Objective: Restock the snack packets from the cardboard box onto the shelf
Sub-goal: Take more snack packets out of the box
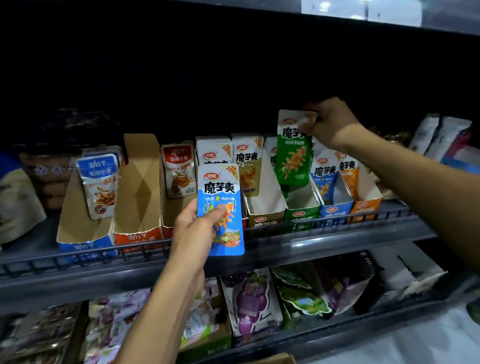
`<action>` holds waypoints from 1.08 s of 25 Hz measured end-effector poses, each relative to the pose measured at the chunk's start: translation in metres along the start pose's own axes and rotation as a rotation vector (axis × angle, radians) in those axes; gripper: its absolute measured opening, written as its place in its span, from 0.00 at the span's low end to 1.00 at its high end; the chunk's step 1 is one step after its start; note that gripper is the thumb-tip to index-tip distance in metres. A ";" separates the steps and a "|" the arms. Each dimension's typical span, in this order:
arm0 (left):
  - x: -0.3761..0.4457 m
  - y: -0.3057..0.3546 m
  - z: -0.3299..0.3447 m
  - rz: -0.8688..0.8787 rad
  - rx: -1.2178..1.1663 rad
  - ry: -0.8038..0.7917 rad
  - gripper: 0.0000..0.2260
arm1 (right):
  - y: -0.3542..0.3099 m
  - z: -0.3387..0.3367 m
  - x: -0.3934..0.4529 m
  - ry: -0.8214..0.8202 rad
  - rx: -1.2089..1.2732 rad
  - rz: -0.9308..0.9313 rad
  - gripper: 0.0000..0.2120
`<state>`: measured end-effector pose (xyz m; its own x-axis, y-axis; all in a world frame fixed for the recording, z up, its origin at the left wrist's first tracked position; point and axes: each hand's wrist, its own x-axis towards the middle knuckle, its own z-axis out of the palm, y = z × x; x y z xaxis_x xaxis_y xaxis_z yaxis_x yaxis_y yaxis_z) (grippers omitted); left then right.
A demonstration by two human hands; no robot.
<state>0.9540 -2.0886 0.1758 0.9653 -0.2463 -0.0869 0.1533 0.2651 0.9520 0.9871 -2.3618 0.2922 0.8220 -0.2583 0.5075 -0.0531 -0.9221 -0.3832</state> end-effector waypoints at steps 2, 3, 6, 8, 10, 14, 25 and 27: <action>0.002 0.003 -0.001 0.010 -0.005 0.000 0.08 | 0.002 0.009 0.006 0.043 0.001 0.019 0.12; 0.004 0.003 -0.003 0.015 -0.006 0.002 0.08 | 0.004 0.016 0.008 0.052 0.001 0.016 0.11; 0.005 0.005 -0.004 0.017 -0.017 0.007 0.08 | 0.016 0.032 0.006 -0.005 -0.211 -0.104 0.12; 0.005 0.006 -0.004 0.020 -0.026 0.006 0.08 | 0.021 0.041 0.002 -0.033 -0.418 -0.158 0.11; 0.004 0.007 -0.004 0.020 -0.032 0.000 0.08 | 0.020 0.049 -0.001 -0.001 -0.501 -0.142 0.12; 0.004 0.009 -0.003 0.005 -0.053 -0.003 0.11 | 0.009 0.051 -0.007 0.122 -0.659 -0.104 0.15; -0.008 0.005 0.009 0.132 0.032 -0.182 0.16 | -0.078 0.031 -0.067 -0.542 0.691 -0.007 0.09; -0.008 0.001 0.010 0.216 0.124 -0.151 0.15 | -0.071 0.023 -0.068 -0.551 0.645 -0.007 0.07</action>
<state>0.9439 -2.0955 0.1803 0.9289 -0.3353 0.1572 -0.0878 0.2131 0.9731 0.9478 -2.2718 0.2671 0.9888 0.0780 0.1274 0.1493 -0.5353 -0.8314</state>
